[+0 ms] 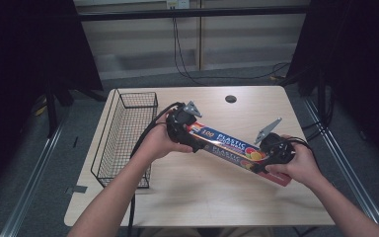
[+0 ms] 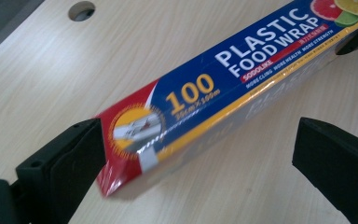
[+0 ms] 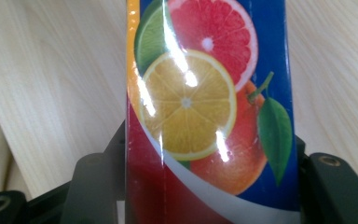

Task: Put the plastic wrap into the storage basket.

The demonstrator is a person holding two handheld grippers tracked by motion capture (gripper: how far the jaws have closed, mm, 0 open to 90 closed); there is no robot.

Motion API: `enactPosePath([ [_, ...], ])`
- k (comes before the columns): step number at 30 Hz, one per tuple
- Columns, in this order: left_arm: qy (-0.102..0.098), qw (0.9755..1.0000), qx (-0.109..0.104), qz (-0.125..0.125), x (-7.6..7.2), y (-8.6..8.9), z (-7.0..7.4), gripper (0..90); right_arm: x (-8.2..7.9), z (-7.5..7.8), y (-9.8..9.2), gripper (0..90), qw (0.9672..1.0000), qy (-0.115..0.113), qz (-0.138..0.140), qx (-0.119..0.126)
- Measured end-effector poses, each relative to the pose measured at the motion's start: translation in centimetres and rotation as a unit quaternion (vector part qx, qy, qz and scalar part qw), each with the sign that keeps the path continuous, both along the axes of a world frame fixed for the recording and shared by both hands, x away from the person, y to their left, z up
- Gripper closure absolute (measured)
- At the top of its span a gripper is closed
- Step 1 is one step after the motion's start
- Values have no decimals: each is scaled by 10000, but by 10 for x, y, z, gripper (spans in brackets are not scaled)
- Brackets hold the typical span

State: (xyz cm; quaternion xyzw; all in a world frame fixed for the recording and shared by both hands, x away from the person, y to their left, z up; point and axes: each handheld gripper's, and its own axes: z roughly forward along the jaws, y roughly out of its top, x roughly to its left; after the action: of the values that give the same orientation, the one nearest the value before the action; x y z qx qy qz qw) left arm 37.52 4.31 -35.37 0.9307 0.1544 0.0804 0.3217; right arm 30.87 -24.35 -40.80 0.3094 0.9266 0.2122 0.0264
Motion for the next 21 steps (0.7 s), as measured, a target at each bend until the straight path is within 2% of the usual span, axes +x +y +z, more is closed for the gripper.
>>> enactPosePath([
  [1,-13,10000,-18,-44,-1,-2,-1,23,0,0,1,425,10000,-6,31,28],
  [5,14,9997,128,-186,-1,-9,-3,22,-1,2,7,424,9998,-45,163,49],
  [6,17,9998,93,-171,-1,-10,-3,21,-2,3,8,424,9998,-49,190,39],
  [10,31,9996,256,-150,0,-13,-3,22,-3,4,12,423,9997,-62,252,42],
  [12,38,9996,214,-194,-1,-14,-4,22,-2,5,12,423,9995,-93,291,44],
  [21,79,9988,360,-326,-1,-19,-5,24,-4,8,17,422,9992,-78,387,-4],
])
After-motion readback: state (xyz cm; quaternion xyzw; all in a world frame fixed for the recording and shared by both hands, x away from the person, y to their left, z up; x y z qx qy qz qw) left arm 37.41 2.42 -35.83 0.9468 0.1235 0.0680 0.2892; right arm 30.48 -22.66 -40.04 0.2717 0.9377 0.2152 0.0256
